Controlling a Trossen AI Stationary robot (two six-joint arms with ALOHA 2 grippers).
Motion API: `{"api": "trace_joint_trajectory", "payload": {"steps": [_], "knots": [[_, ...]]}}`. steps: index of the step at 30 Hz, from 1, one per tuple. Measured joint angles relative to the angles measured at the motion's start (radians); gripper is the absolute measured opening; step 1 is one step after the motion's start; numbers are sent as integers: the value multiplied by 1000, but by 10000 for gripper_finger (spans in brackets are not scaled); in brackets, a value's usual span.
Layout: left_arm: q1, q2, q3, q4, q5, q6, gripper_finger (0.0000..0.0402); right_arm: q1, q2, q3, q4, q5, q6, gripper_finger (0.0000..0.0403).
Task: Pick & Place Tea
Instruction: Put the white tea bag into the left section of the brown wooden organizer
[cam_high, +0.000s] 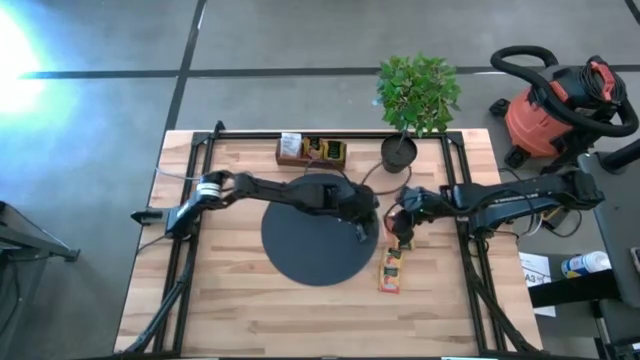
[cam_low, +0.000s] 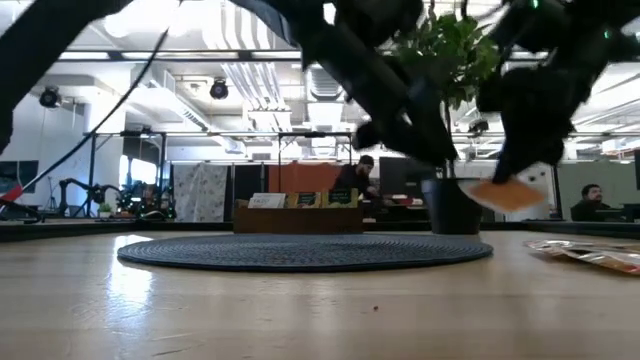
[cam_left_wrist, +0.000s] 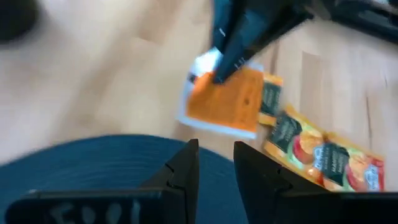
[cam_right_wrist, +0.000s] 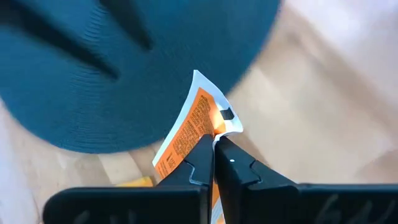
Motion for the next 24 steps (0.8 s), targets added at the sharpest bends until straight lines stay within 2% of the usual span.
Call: {"api": "trace_joint_trajectory", "payload": {"steps": [3, 6, 9, 11, 13, 21, 24], "knots": [[11, -92, -47, -8, -30, 13, 96, 23, -18, 70, -55, 33, -113, 9], [44, -179, -99, -3, 16, 8, 96, 59, -11, 149, -109, 93, -230, 9], [90, -251, -160, 12, 166, 1, 96, 99, 21, 234, -133, 153, -319, 9], [119, -288, -192, 39, 291, -23, 96, 112, 51, 288, -146, 169, -353, 9], [137, -316, -218, 49, 370, -40, 96, 116, 85, 339, -143, 178, -365, 9], [134, -353, -251, 110, 377, -58, 96, 114, 241, 468, -181, 181, -403, 8], [133, -356, -248, 84, 358, -58, 96, 115, 276, 503, -204, 181, -402, 8]]}}
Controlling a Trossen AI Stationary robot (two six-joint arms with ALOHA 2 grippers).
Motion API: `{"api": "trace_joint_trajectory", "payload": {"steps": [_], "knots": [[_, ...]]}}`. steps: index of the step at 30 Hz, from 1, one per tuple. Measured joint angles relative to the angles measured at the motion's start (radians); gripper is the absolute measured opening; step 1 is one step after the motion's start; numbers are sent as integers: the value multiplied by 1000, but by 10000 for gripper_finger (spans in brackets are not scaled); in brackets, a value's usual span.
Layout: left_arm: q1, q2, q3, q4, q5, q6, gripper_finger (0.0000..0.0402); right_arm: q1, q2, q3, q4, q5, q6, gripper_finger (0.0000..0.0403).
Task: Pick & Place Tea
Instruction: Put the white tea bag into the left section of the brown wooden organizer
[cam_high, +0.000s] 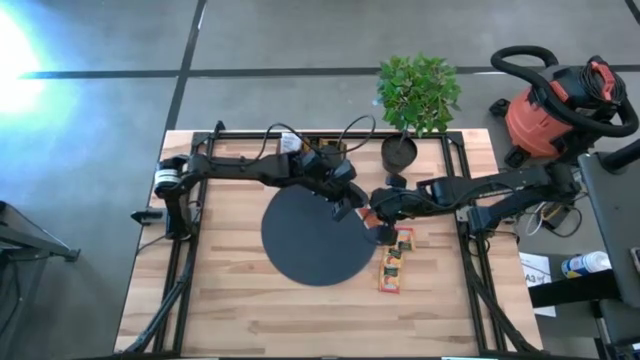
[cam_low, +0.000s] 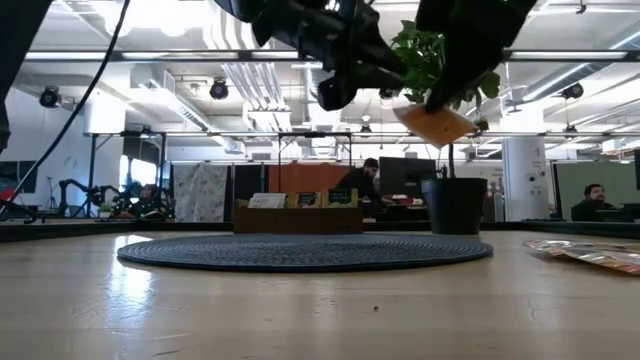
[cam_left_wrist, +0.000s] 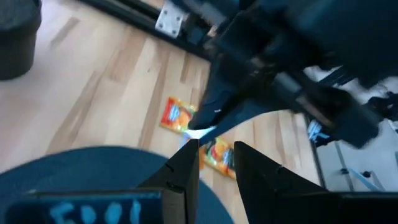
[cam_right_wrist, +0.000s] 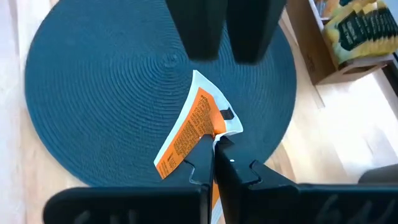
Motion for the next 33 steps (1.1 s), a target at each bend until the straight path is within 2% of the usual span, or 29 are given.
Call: {"api": "trace_joint_trajectory", "payload": {"steps": [10, 18, 29, 33], "knots": [[-4, 1, -30, -87, 18, 0, 96, 1, 2, 53, 1, 23, 10, 8], [-15, 2, -41, -29, 35, 2, 96, 1, 2, 65, 47, 26, 31, 8], [-18, 2, -41, -6, 3, 17, 96, 1, -7, 64, 75, 68, 158, 8], [-19, 2, -41, -8, -2, 39, 77, 1, -9, 64, 75, 68, 190, 8]]}}
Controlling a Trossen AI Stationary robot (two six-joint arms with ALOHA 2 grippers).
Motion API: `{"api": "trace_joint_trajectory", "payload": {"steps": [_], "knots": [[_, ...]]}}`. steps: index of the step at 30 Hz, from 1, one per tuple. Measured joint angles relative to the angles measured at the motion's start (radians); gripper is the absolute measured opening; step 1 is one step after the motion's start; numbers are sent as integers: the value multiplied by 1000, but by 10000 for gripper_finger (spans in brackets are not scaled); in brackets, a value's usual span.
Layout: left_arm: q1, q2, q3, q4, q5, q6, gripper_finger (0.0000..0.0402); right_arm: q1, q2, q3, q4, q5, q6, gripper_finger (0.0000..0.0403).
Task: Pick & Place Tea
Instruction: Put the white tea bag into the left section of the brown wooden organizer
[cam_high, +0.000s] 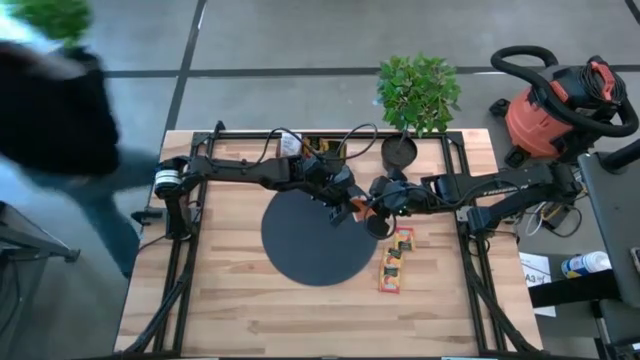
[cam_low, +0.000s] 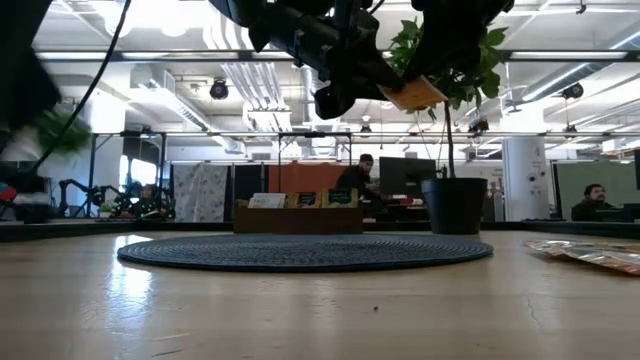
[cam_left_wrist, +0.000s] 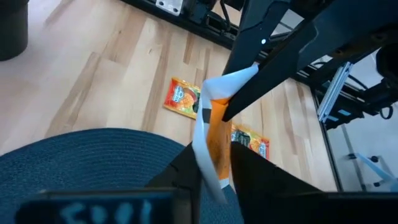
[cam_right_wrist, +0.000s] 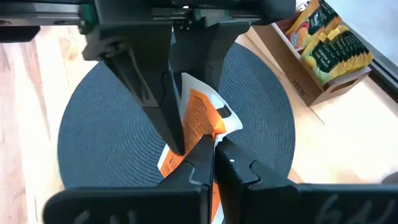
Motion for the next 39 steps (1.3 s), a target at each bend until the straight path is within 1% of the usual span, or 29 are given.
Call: {"api": "trace_joint_trajectory", "payload": {"steps": [5, 9, 13, 17, 21, 25, 27, 30, 33, 36, 39], "knots": [[-3, 0, 0, -2, -7, 24, 13, 0, 0, 0, -1, -1, 8, 8], [-3, 0, 0, -3, -11, 41, 4, 0, 0, -1, -1, -10, 8, 8], [-3, 0, 0, -8, -9, 59, 2, -1, -1, -1, -1, -61, 8, 17], [-5, 0, 0, -17, -17, 90, 2, -2, -1, -1, 0, -118, 5, 56], [-4, 0, 0, -47, -19, 142, 1, -1, -1, -1, -17, -130, 5, 112], [-6, 0, 0, -133, 5, 213, 1, 0, -11, 18, -108, -137, -25, 163], [-13, 0, 0, -171, 20, 244, 1, 0, -17, 44, -171, -136, -90, 183], [-25, -3, 0, -195, 87, 284, 1, 0, -20, 91, -248, -135, -255, 200], [-30, -13, 0, -181, 192, 294, 1, 0, -20, 127, -289, -134, -507, 205], [-25, -15, 0, -140, 361, 264, 1, 0, -20, 149, -289, -125, -745, 205], [-15, -17, 2, -97, 555, 203, 0, 5, -20, 171, -289, -61, -892, 205]]}}
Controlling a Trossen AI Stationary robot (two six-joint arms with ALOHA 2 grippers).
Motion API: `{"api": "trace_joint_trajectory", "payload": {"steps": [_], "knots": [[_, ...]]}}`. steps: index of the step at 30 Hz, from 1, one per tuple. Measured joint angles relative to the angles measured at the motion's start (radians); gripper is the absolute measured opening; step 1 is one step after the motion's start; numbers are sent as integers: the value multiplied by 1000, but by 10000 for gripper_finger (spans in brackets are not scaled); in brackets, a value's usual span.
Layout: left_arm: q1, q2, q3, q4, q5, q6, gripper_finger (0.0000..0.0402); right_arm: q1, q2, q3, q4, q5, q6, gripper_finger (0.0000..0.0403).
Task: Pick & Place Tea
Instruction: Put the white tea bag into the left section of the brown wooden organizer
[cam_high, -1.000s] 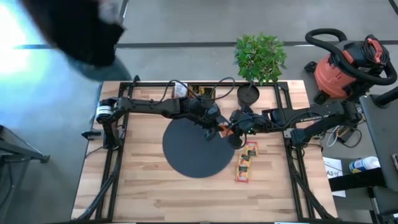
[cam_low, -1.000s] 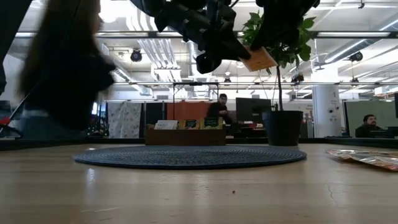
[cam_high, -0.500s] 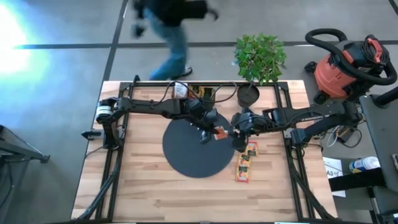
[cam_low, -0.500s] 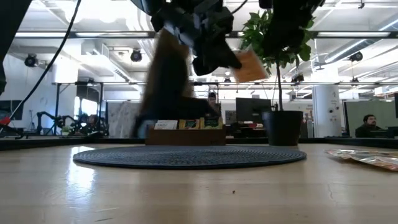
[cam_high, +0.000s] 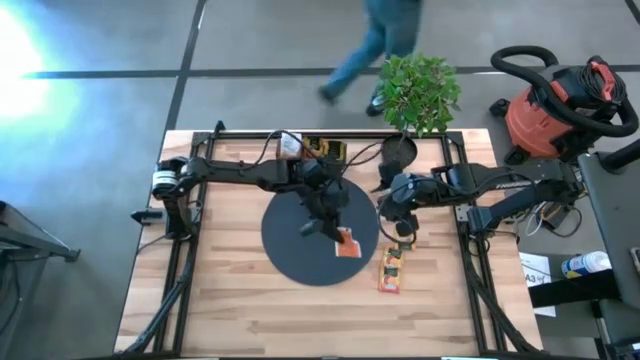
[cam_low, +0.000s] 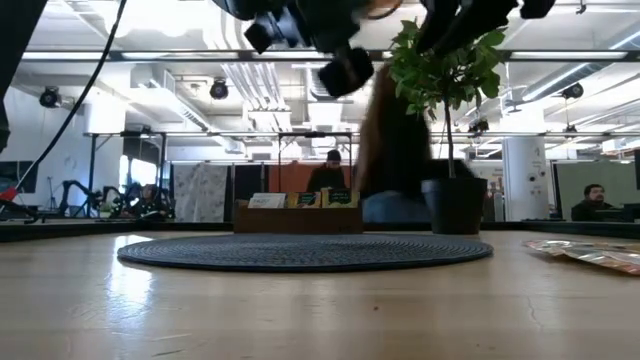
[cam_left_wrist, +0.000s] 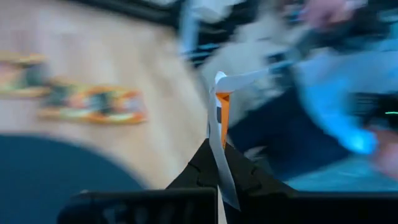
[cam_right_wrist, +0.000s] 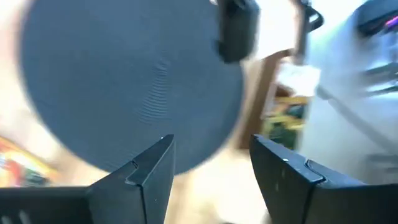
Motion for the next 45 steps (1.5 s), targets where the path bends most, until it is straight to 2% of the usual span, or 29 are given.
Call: {"api": "trace_joint_trajectory", "payload": {"steps": [3, 5, 8, 11, 15, 19, 24, 28, 30, 31, 34, 38, 40, 43, 45], "knots": [[4, -11, 0, 49, 163, -63, 0, 16, 0, 29, -1, 82, -103, 205], [3, -18, 0, 90, 221, -86, 0, 31, 0, 57, 0, 134, -132, 205], [-1, -37, 0, 187, 260, -137, 0, 56, 0, 105, 0, 195, -146, 203], [-4, -65, 0, 371, 262, -267, 0, 84, -3, 163, -15, 207, -143, 195], [-10, -109, -1, 686, 219, -498, 0, 129, -31, 250, -14, 200, -151, 181], [-28, -162, 0, 914, 152, -542, 0, 169, -52, 363, 24, 173, -175, 171], [-57, -183, 0, 908, 35, -518, 0, 179, -49, 455, 44, 20, -234, 169], [-87, -171, -1, 805, -39, -509, 0, 178, -24, 451, 33, 9, -327, 171], [-97, -171, -6, 664, -161, -476, 0, 177, -13, 449, 19, 24, -321, 169], [-100, -171, -10, 584, -256, -450, 0, 176, -9, 449, 7, 46, -300, 168], [-109, -175, -17, 340, -631, -439, 0, 163, -2, 450, -24, 129, -179, 162], [-141, -200, -17, 10, -1169, -537, 0, 130, 4, 450, -127, 149, 93, 154], [-162, -211, -16, -135, -1319, -585, 0, 114, 3, 450, -200, 135, 230, 151], [-194, -211, -16, -279, -1428, -659, 0, 81, 8, 427, -276, 59, 388, 146], [-216, -211, -16, -374, -1539, -709, 0, 63, 19, 398, -273, 4, 462, 146]]}}
